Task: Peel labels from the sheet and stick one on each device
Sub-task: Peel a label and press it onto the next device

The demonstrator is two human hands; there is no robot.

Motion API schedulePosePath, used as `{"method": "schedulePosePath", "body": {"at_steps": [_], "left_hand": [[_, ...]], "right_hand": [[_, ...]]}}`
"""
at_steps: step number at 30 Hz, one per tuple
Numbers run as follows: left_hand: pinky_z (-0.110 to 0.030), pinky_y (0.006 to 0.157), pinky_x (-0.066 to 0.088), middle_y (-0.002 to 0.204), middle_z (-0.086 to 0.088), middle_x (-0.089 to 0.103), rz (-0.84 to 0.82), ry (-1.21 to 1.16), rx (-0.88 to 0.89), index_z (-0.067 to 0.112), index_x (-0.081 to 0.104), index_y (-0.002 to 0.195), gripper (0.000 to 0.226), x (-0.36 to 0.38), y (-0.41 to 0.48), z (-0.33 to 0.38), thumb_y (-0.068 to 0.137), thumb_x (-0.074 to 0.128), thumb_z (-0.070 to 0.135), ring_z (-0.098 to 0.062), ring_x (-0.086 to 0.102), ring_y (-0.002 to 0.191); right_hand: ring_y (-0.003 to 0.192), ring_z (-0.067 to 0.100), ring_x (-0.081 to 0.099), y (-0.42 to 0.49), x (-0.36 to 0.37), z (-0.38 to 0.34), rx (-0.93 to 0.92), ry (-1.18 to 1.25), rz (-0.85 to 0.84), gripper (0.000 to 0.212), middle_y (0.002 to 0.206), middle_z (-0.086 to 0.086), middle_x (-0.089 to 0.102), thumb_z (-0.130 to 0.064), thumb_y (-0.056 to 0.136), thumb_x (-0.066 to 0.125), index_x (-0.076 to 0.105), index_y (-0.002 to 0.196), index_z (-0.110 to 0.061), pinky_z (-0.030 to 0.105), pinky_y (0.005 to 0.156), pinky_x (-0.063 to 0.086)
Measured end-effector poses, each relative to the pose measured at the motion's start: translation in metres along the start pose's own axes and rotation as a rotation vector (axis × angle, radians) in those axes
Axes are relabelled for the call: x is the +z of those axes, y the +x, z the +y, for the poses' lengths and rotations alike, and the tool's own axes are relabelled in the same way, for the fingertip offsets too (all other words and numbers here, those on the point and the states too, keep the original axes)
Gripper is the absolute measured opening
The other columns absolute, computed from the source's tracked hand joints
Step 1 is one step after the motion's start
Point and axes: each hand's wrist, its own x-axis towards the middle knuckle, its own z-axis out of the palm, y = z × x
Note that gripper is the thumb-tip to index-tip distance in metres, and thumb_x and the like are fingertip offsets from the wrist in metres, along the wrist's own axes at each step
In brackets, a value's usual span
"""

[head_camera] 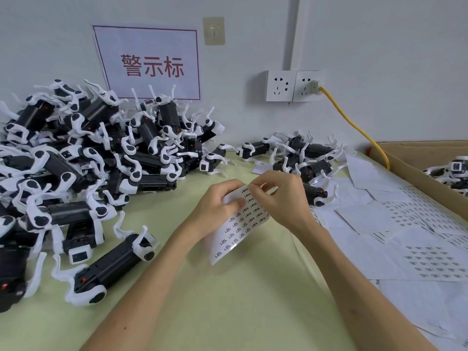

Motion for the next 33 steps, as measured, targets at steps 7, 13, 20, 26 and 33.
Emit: {"method": "schedulePosePath", "body": {"at_steps": [7, 13, 20, 26, 33], "left_hand": [[-0.028, 0.086, 0.054, 0.097, 0.001, 0.074, -0.03, -0.034, -0.007, 0.019, 0.07, 0.104, 0.021, 0.0, -0.001, -0.001, 0.096, 0.061, 0.002, -0.015, 0.07, 0.094], [-0.03, 0.083, 0.055, 0.097, 0.001, 0.076, 0.002, -0.082, -0.111, 0.025, 0.069, 0.107, 0.027, 0.0, 0.001, -0.001, 0.086, 0.062, 0.01, -0.016, 0.072, 0.09], [-0.014, 0.078, 0.042, 0.109, 0.012, 0.067, 0.212, 0.101, -0.117, 0.032, 0.068, 0.115, 0.031, 0.0, 0.003, -0.009, 0.094, 0.066, 0.008, -0.008, 0.061, 0.098], [-0.025, 0.068, 0.046, 0.09, -0.002, 0.072, -0.024, -0.35, -0.192, 0.023, 0.08, 0.092, 0.032, -0.007, 0.0, 0.005, 0.105, 0.052, 0.029, -0.016, 0.064, 0.077], [-0.024, 0.068, 0.045, 0.081, 0.001, 0.065, -0.001, -0.437, -0.151, 0.02, 0.076, 0.087, 0.01, -0.009, 0.0, 0.006, 0.092, 0.072, 0.028, -0.014, 0.06, 0.074]], "right_hand": [[0.069, 0.002, 0.062, 0.004, -0.004, 0.004, 0.036, 0.029, -0.021, 0.01, 0.075, -0.019, 0.069, -0.012, 0.088, 0.072, 0.076, 0.08, -0.016, 0.01, 0.061, 0.044], [0.067, 0.012, 0.069, 0.005, -0.004, 0.004, 0.101, 0.074, 0.051, 0.016, 0.069, -0.007, 0.071, -0.007, 0.092, 0.066, 0.074, 0.081, -0.016, 0.024, 0.065, 0.055], [0.061, 0.014, 0.068, 0.004, -0.007, 0.0, 0.111, 0.176, 0.066, 0.012, 0.068, -0.004, 0.07, -0.017, 0.094, 0.072, 0.075, 0.085, -0.023, 0.033, 0.066, 0.059], [0.063, 0.022, 0.063, 0.002, -0.007, -0.006, 0.07, 0.163, -0.022, 0.012, 0.068, -0.006, 0.069, -0.026, 0.09, 0.077, 0.075, 0.08, -0.019, 0.047, 0.067, 0.054], [0.066, 0.024, 0.063, 0.002, -0.006, -0.005, 0.08, 0.132, -0.05, 0.016, 0.071, -0.003, 0.069, -0.03, 0.09, 0.077, 0.075, 0.084, -0.016, 0.045, 0.069, 0.055]]}}
